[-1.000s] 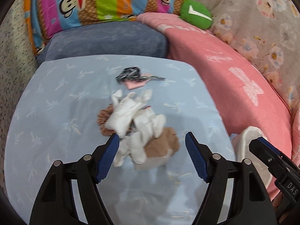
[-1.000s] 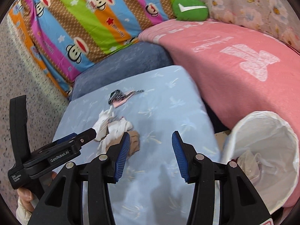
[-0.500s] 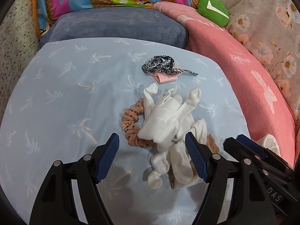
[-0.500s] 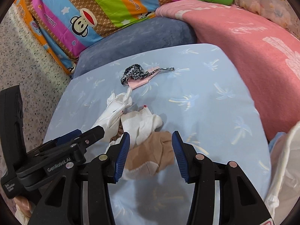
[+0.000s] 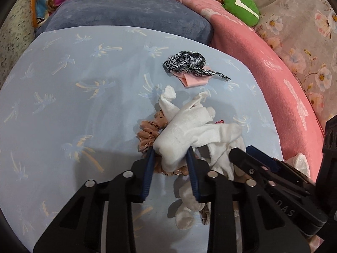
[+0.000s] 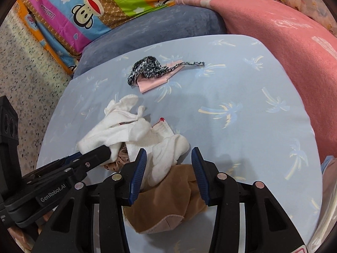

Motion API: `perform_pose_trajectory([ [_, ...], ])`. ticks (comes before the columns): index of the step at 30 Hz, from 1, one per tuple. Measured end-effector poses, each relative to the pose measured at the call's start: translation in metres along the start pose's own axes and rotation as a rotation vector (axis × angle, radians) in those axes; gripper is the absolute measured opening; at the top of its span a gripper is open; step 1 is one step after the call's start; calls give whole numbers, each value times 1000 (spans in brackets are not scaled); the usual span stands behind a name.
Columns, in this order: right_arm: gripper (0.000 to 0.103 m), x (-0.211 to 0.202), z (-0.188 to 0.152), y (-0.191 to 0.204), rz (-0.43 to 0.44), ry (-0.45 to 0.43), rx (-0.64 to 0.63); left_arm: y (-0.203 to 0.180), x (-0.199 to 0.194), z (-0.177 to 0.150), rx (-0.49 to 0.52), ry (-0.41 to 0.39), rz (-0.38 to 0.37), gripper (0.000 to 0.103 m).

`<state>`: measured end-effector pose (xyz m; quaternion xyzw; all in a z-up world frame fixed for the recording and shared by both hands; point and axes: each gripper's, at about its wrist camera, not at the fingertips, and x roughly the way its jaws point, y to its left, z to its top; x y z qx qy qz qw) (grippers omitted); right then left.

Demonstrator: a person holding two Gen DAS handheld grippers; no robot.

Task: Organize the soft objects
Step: 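Grasp a white sock with the left gripper while the right gripper grasps another white sock, then lift both white socks and carry them over the bin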

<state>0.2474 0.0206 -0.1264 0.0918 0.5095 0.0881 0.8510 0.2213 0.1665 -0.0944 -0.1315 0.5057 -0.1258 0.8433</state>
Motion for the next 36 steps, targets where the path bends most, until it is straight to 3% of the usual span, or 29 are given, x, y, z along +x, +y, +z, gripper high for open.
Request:
perform_pose_trajectory([
  [2,33,6,-1,1,4,12,-2,1,0,1,-2,1,-3,21],
  [6,14,9,-2,5,19,18,-4,3,-3,3,-6,-6,-1,15],
  [9,10,0,0,10,14,-1,-17,1,-9,4,-5,-18,0,13],
  [23,9,-120,18,30,58,-234,-31,-37,-77,10,44,-150,-35,12],
  [36,9,-237,4,12,60,-426,-6,-93,-133,-1,150,-256,-82,13],
])
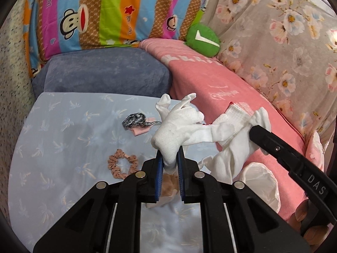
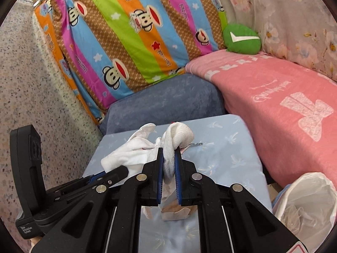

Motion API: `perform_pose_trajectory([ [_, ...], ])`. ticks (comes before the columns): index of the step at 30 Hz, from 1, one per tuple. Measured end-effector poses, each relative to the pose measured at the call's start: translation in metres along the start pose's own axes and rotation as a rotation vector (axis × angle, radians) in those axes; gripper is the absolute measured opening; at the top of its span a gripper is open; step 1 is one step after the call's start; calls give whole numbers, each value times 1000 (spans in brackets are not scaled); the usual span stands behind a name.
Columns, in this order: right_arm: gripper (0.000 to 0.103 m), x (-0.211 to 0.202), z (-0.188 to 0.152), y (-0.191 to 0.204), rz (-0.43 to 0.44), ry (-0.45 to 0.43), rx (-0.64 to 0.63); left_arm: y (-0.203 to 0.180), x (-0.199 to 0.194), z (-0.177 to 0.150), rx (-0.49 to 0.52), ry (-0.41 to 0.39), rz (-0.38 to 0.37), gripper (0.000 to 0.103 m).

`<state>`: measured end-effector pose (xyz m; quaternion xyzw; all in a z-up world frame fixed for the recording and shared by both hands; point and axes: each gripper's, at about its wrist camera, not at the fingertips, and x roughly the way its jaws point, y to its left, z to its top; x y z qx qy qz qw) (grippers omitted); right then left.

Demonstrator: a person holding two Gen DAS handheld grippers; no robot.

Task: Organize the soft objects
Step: 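Lift both white socks and carry them over the bin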

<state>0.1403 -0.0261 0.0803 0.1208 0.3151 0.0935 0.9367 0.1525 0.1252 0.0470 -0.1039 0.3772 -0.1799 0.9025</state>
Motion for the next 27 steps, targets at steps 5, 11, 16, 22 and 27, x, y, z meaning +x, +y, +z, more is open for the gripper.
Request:
perform_pose_trajectory([
  [5,9,-34,2,-13,-13,-47,10,-24,-12,-1,44,-26,-22,13],
  [11,9,-73,-1,-33,-38,-95,34,-53,-22,-8,97,-39,-46,13],
  [16,9,-101,-6,-56,-63,-128,60,-79,-27,-14,139,-43,-69,13],
  [22,9,-130,-12,-82,-101,-155,87,-107,-27,-20,187,-36,-98,13],
  [27,9,-150,-19,-108,-136,-174,115,-132,-23,-28,231,-22,-125,13],
])
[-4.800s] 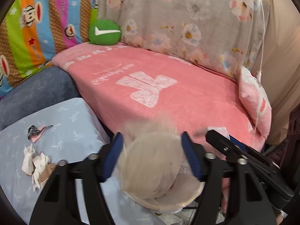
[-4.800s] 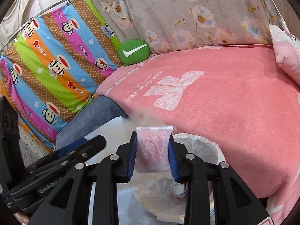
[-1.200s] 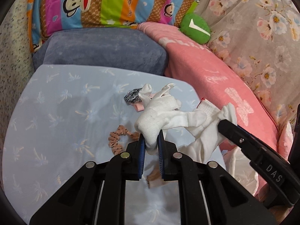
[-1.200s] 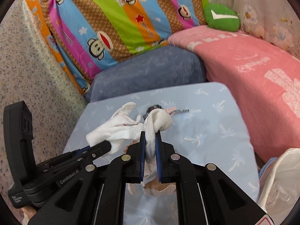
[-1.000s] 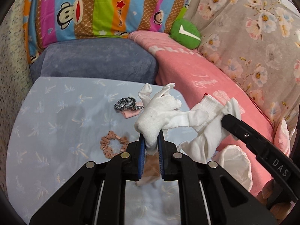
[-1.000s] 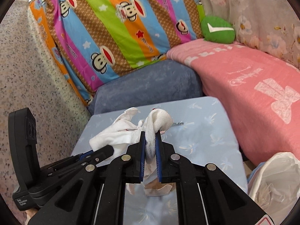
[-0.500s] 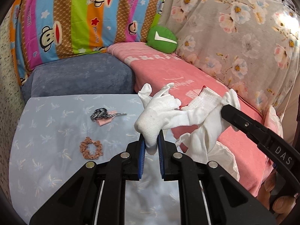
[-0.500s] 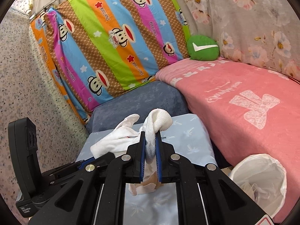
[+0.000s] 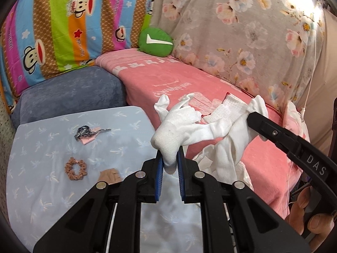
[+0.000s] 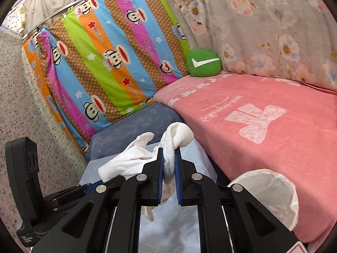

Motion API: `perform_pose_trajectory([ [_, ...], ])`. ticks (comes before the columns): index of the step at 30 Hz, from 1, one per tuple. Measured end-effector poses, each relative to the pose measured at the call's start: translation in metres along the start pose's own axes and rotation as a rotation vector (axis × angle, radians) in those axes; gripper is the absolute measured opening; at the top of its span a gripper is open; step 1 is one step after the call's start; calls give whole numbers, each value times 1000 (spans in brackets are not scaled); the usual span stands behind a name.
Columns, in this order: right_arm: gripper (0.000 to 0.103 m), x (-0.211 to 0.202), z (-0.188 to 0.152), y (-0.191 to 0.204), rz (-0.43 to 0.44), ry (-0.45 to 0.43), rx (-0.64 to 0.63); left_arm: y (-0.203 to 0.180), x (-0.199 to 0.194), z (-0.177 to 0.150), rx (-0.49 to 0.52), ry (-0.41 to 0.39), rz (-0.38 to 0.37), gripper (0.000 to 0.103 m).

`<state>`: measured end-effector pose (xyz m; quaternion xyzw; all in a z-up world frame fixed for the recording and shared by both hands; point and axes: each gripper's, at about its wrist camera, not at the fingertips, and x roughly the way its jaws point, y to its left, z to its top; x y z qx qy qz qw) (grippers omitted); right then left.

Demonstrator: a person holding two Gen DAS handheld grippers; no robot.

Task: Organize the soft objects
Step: 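Lift both white socks and carry them over the bin, then open both grippers to drop the white socks into the bin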

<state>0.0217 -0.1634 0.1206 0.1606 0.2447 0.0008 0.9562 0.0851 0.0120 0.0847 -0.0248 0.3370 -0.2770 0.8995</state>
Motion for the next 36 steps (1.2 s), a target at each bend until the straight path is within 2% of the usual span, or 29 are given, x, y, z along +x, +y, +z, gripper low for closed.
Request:
perform_pose_trajectory([
  [15,9,-22,-7,-82,-108,-6,89,-72,41,-9,106,89,-79,14],
  [25,9,-24,-16,-128,-160,8,147,-107,70,-12,141,157,-115,14],
  [27,10,-22,-17,-134,-166,14,154,-112,75,-13,145,165,-117,18],
  [31,16,-18,-21,-144,-193,19,164,-114,79,-13,132,164,-102,56],
  [32,18,-17,-22,-145,-196,22,166,-113,78,-14,129,153,-93,62],
  [36,28,-13,-24,-148,-192,30,173,-108,80,-12,125,148,-63,64],
])
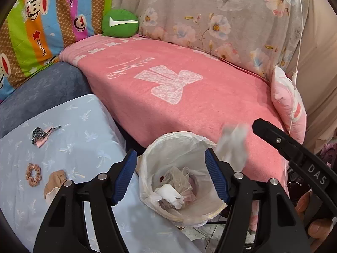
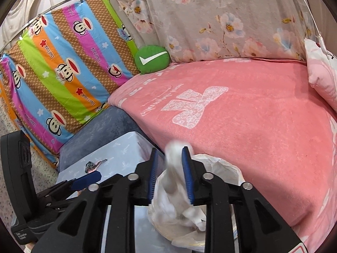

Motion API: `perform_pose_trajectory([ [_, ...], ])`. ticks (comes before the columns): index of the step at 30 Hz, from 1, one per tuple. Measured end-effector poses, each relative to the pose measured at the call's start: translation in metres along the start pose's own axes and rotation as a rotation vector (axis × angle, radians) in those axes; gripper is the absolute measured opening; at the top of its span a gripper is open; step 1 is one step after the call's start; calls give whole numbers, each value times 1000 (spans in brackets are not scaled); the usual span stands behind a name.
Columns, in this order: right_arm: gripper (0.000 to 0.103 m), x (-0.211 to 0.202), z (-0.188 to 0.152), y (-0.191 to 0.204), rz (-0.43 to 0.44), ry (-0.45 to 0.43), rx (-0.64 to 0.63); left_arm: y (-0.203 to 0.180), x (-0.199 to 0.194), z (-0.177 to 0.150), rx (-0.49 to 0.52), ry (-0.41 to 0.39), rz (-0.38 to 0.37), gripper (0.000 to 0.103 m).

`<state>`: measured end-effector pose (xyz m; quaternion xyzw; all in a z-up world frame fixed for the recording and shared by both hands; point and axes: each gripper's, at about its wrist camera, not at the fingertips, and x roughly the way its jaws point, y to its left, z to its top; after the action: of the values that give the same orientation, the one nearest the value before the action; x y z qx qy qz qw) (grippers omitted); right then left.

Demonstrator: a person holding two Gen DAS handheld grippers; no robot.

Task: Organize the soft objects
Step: 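Open both grippers to drop the white socks into the bin, then move both open grippers back over the remaining clothes on the cloth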

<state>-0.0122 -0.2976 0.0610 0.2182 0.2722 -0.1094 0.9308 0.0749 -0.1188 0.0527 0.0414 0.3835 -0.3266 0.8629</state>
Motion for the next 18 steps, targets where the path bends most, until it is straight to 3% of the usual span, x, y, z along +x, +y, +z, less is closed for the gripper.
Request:
perform_pose_trajectory([
  [6,38,7,0,8,14,8,-12,15,2,0,-37,4,30,64],
  [18,40,23,-12,40,49,53,-58,38,-2,-5,-81,-1,64,64],
])
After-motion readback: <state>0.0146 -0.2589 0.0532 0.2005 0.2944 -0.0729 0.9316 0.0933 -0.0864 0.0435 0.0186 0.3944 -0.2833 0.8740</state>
